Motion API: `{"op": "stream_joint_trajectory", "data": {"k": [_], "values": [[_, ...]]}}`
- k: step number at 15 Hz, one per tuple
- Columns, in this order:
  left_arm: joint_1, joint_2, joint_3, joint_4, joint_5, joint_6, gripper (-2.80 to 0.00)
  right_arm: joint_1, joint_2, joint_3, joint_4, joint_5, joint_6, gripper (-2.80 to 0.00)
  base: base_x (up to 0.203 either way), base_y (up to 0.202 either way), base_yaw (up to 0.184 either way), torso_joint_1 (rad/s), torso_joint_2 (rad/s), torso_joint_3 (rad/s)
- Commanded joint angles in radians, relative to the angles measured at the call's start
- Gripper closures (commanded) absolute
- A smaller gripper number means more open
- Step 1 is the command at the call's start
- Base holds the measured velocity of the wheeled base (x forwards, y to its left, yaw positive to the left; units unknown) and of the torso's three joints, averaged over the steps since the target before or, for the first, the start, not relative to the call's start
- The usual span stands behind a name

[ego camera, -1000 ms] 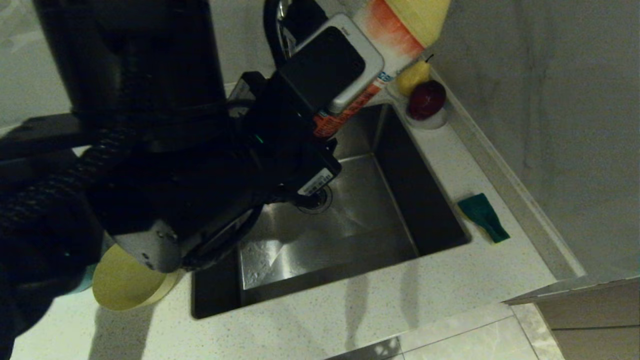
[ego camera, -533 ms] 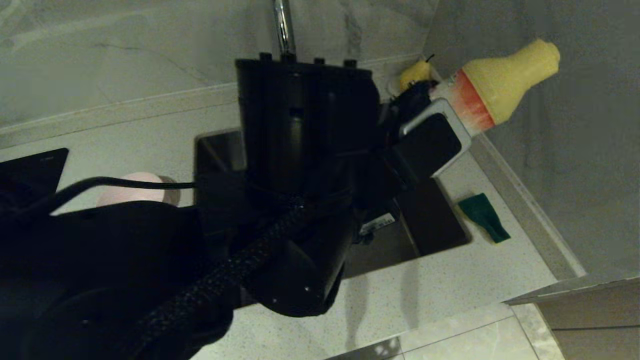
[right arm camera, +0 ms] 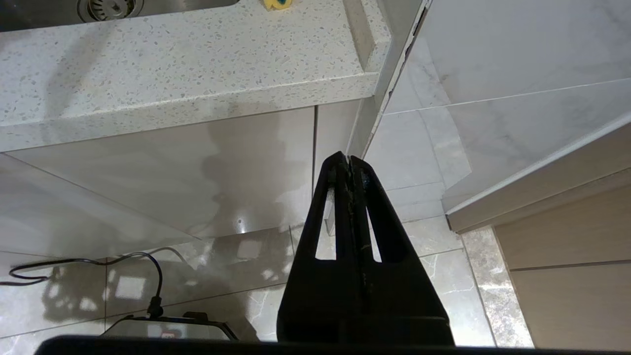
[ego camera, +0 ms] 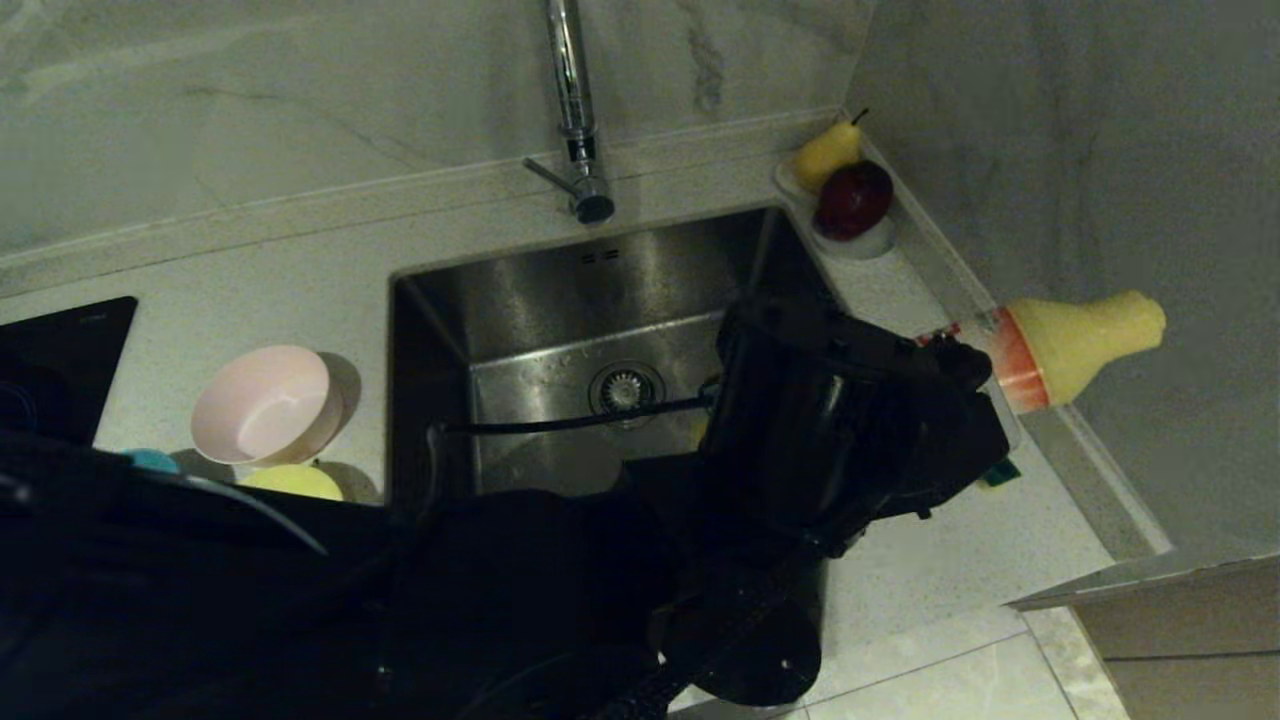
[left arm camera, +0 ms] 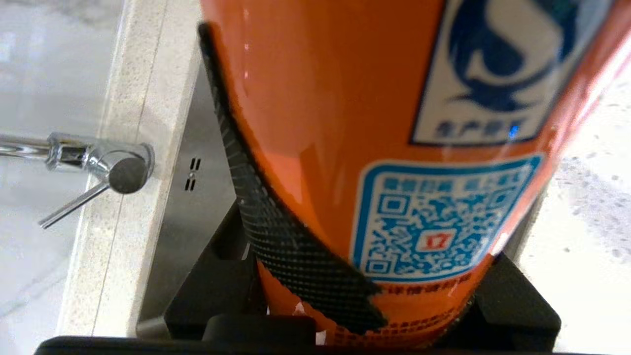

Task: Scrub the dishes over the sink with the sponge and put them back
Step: Squeeze it onto the sponge

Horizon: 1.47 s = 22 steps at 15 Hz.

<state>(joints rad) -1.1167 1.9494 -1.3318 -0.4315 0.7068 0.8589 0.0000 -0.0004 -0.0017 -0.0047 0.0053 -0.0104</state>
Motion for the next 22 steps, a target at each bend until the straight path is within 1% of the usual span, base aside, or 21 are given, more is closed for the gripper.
{"op": "stream_joint_trajectory", "data": {"k": [1,3,4,6,7,9,10,11,15,17,20,22], "values": [[-0.002,0.077,-0.043,-0.003,0.046,0.010,0.00,0.000,0.000,0.000,0.000,0.001,0.000,0.00,0.000,0.000,0.000,0.000,0.00,0.000],[0.000,0.131,-0.099,0.004,0.102,0.012,0.00,-0.002,0.000,0.000,-0.001,0.001,0.000,0.00,0.000,0.000,0.000,0.000,0.00,0.000],[0.000,0.144,-0.104,0.008,0.134,0.012,0.00,0.000,0.000,0.000,0.000,0.001,0.000,0.00,0.000,0.000,0.000,0.000,0.00,0.000],[0.000,0.157,-0.105,0.007,0.140,0.014,0.00,-0.001,0.000,0.000,0.000,0.001,0.000,0.00,0.000,0.000,0.000,0.000,0.00,0.000],[0.000,0.173,-0.110,0.005,0.144,0.025,0.00,-0.002,0.000,0.000,-0.001,0.001,0.000,0.00,0.000,0.000,0.000,0.000,0.00,0.000],[-0.004,0.198,-0.134,-0.002,0.146,0.076,0.00,0.000,0.000,0.000,0.000,0.001,0.000,0.00,0.000,0.000,0.000,0.000,0.00,0.000],[-0.006,0.202,-0.138,-0.003,0.145,0.115,0.00,0.000,0.000,0.000,0.000,0.001,0.000,0.00,0.000,0.000,0.000,0.000,0.00,0.000],[-0.007,0.203,-0.136,-0.003,0.145,0.134,0.00,0.000,0.000,0.000,0.000,0.001,0.000,0.00,0.000,0.000,0.000,0.000,0.00,0.000],[-0.014,0.207,-0.130,0.000,0.159,0.169,0.00,0.000,0.000,0.000,0.000,0.001,0.000,0.00,0.000,0.000,0.000,0.000,0.00,0.000],[-0.015,0.208,-0.123,0.008,0.231,0.203,0.00,0.000,0.000,0.000,0.000,0.001,0.000,0.00,0.000,0.000,0.000,0.000,0.00,0.000],[-0.015,0.220,-0.115,0.013,0.277,0.229,0.00,0.000,0.000,0.000,-0.001,0.001,0.000,0.00,0.000,0.000,0.000,0.000,0.00,0.000],[-0.015,0.238,-0.114,0.012,0.309,0.233,0.00,0.000,0.000,0.000,0.000,0.001,0.000,0.00,0.000,0.000,0.000,0.000,0.00,0.000]]}}
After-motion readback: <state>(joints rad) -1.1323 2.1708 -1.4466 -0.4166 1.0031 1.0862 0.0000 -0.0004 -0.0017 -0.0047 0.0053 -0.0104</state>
